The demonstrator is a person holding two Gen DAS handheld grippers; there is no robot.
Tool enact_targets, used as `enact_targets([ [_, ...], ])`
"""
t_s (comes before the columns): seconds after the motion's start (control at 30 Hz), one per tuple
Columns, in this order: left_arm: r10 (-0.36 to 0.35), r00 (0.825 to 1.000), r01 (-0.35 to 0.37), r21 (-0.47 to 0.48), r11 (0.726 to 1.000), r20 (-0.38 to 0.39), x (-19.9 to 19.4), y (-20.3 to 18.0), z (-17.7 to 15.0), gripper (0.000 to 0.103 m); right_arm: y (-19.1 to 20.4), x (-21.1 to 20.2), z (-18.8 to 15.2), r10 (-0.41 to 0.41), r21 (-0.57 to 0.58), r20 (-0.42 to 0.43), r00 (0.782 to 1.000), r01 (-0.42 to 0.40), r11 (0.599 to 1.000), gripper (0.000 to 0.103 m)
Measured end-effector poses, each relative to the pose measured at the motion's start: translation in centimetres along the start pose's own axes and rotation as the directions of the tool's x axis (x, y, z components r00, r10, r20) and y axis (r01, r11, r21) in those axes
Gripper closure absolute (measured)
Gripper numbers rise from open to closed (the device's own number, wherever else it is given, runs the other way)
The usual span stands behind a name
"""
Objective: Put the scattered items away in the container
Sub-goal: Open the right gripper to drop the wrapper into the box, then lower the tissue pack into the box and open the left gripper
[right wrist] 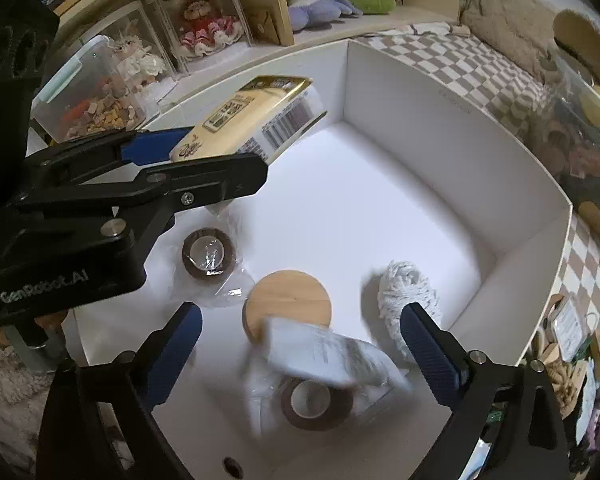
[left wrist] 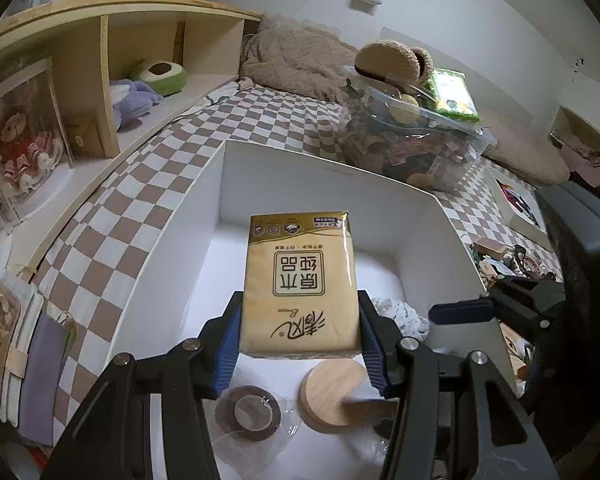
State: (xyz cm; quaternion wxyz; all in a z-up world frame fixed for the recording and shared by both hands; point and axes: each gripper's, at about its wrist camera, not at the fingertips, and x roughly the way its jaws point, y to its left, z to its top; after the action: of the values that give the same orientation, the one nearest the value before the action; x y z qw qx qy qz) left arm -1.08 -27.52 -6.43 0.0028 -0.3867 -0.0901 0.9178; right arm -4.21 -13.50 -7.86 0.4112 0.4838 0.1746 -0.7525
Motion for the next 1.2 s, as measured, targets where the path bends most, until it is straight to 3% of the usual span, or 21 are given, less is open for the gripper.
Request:
enact_targets([
  [0.43,0.005,1.000,-0.005,0.026,1.000,-0.005,0.0,-1.0,0.2,0.051,-1.0,-2.5,-0.6,0.013,0.009,0.052,0.999,-0.013,1.000,0.003],
  [0.53,0.006,1.000,-0.006,0.025,1.000,-0.007,0.0,-1.0,0.1,0.051,-0.8,-2.7,-0.8,-0.026,-0.036,0.013,1.000,0.026,0.999,0.003],
  [0.67,0.005,1.000,-0.004,0.025,1.000,-0.010,-0.1,-1.1,0.1,0.051,0.7,-1.9,-1.3,-0.161,-0.225,-0.061,0.985,0.143,0.964,0.003],
  [0.87,0.003,1.000,-0.003,0.018,1.000,0.000,-0.4,-1.0,0.2,0.051,2.4,0.5,-1.7,-0.212,-0.421,-0.189,0.959,0.116,0.900,0.003],
  [1.0,0.000,1.000,0.000,0.013,1.000,-0.001,-0.3,-0.9,0.2,0.051,2.0,1.5,-0.7,-0.192,-0.390,-0.249,0.949,0.083,0.917,0.002],
  [1.2,0.009,1.000,-0.009,0.005,1.000,-0.015,0.0,-0.4,-0.1,0.051,0.7,3.0,0.4,-0.215,-0.369,-0.298,0.930,0.095,0.924,0.002],
])
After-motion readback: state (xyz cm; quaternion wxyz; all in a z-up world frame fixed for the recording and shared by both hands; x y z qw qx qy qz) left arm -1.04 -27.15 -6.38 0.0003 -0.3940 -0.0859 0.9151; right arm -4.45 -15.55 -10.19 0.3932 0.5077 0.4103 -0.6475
